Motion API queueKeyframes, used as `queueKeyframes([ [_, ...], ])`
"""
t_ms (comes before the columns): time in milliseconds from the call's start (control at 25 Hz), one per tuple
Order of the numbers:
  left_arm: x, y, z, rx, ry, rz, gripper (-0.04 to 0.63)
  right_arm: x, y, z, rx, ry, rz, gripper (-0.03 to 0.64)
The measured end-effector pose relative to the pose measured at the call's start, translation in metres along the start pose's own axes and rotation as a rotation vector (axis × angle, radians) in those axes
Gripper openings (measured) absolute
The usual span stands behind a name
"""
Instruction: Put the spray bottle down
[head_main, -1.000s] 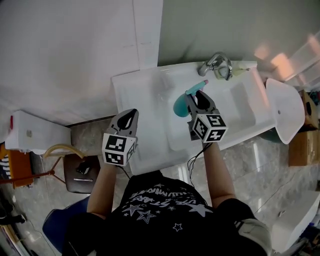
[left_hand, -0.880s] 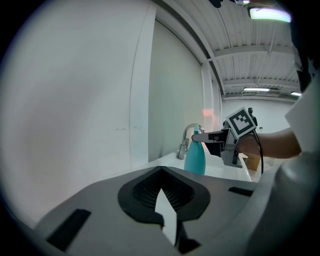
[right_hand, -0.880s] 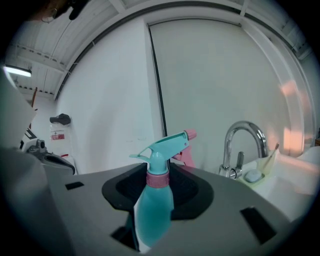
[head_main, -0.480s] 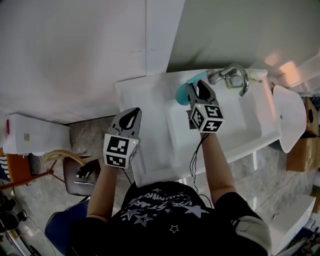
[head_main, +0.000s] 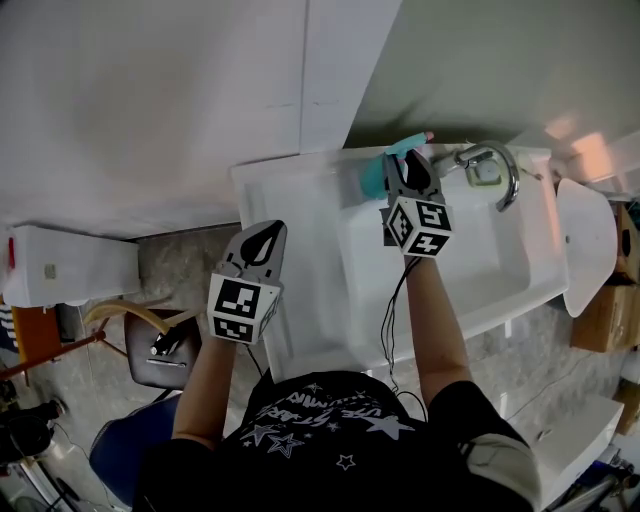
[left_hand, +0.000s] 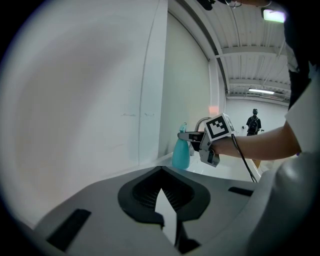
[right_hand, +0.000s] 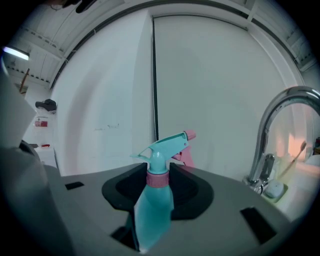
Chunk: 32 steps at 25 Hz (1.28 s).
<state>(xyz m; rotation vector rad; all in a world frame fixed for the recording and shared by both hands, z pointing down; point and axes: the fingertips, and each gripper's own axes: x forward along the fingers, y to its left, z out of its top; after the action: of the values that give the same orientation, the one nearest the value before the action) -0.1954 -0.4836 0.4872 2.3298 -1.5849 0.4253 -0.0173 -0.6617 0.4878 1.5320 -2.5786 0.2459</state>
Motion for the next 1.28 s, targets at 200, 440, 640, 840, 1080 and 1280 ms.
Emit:
queueKeyframes([
  [200,0.01,0.002,-0.008,-0.006,0.024,-0.005,0.015,0.011,-0.004,-0.003,-0.003,-0.02,0.006,0.149],
  [440,0.016,0.003,-0.013,-0.01,0.043,-0.007,0.015,0.014,-0.007,-0.004,0.007,-0.075,0.021,0.149],
  [640,0.02,0.004,-0.017,-0.01,0.054,-0.007,0.015,0.007,-0.006,-0.005,0.001,-0.119,0.032,0.149],
  [840,0.024,0.001,-0.018,-0.014,0.054,-0.014,0.015,-0.002,-0.002,-0.011,-0.015,-0.118,0.035,0.15],
  [1080,0.023,-0.003,-0.026,-0.001,0.067,-0.02,0.015,-0.01,-0.001,-0.015,-0.006,-0.129,0.021,0.15],
  [1280,0.021,-0.008,-0.022,-0.011,0.063,-0.024,0.015,-0.007,-0.001,-0.02,-0.005,-0.072,0.033,0.158],
])
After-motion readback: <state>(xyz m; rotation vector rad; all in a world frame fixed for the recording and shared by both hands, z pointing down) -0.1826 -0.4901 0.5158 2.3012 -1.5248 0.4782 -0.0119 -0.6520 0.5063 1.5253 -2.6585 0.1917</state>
